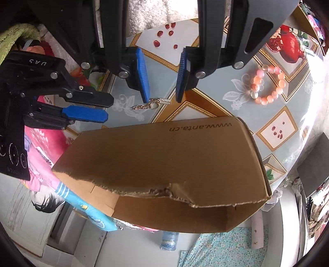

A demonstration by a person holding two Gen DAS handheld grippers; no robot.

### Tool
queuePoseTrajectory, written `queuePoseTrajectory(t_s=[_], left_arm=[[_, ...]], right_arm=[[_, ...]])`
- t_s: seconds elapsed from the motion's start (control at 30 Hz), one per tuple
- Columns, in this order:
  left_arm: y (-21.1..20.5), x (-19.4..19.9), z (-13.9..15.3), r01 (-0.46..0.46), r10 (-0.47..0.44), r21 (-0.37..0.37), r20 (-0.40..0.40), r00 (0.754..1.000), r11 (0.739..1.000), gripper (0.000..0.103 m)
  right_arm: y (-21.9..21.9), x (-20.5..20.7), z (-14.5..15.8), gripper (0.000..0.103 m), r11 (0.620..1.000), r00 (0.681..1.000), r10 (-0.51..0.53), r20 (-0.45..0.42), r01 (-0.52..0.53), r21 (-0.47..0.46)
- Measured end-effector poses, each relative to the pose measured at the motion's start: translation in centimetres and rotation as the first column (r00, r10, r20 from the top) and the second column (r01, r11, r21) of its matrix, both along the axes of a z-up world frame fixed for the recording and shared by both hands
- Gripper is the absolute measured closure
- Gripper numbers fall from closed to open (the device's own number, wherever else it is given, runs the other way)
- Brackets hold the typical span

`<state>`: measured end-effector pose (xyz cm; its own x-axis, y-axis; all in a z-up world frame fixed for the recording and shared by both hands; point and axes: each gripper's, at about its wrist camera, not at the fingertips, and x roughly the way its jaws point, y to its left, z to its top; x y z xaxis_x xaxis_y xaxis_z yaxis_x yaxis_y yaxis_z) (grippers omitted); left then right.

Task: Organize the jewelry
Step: 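Move the right tool to the gold chain and close on it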

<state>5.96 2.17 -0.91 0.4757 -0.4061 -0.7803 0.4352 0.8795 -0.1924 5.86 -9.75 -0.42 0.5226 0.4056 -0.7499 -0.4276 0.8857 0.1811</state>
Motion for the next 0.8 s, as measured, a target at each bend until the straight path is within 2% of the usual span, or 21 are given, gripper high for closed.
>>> queuePoseTrajectory(t_s=[0.2,0.33,0.4,0.47,0.8], left_arm=[[-0.2,0.2,-0.7,0.008,-0.007,0.014,-0.011,1.0,1.0,0.078],[-0.5,0.5,-1.0,0.01,-0.01,0.006,-0.013,1.0,1.0,0.078],[-0.3,0.7,-1.1,0.009,-0.009,0.004,-0.011,1.0,1.0,0.078],[-0.2,0.7,-1.2,0.009,-0.009,-0.005,-0.01,1.0,1.0,0.078],[-0.2,0.7,-1.6,0.06,-0.06,-0.017,-0.005,0.998,0.998,0.078]], right_arm=[[1.5,2.4,-1.7,0.087,0.996,0.997,0.072,-0.002,-0.072,-0.047],[2.2,2.5,-2.3,0.091,0.99,0.992,0.123,-0.012,-0.123,-0.068],[2.3,2.5,-2.2,0.099,0.987,0.991,0.134,-0.018,-0.135,-0.093],[2.0,2.6,-2.2,0.103,0.988,0.991,0.13,-0.043,-0.133,-0.078],[-1.1,0.4,-1.6,0.103,0.998,0.995,0.028,-0.101,-0.034,-0.055]])
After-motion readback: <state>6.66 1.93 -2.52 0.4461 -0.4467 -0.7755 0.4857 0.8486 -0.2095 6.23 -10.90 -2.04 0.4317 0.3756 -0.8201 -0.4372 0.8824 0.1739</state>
